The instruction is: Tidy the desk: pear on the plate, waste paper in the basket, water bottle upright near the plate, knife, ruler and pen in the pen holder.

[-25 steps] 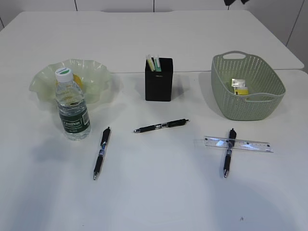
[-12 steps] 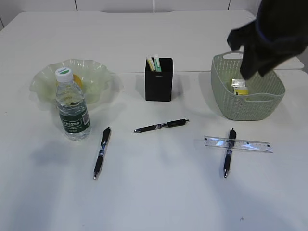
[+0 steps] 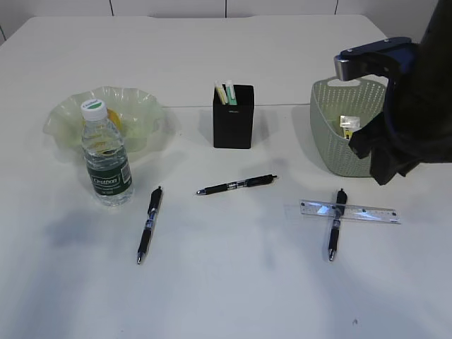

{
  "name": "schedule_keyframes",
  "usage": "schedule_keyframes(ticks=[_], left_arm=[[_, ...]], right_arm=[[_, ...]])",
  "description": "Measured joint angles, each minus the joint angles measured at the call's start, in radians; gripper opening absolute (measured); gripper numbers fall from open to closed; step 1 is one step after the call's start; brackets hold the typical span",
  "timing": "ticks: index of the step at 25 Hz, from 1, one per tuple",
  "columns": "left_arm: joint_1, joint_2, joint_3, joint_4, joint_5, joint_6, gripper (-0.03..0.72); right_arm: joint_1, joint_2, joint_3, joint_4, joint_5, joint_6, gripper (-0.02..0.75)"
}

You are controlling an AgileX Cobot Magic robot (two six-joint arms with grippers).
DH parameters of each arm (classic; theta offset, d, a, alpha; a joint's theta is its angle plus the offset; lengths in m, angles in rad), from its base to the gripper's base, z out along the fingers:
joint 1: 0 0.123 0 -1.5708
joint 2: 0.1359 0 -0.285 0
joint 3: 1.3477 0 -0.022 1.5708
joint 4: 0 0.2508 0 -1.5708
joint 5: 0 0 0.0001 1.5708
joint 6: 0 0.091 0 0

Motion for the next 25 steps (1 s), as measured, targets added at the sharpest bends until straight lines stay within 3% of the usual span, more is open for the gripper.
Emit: schedule_keyframes(ticks=[13,25], left_arm=[[0.0,0.0,0.0,0.0,0.004,0.0,0.489],[0.0,0.0,0.0,0.0,-0.057,0.0,0.489]], right_arm=[[0.0,0.004,0.001,-0.002,-0.134,-0.221,0.247],[0.0,0.178,0.001,0.01,-0.313,-0.784,0.247]])
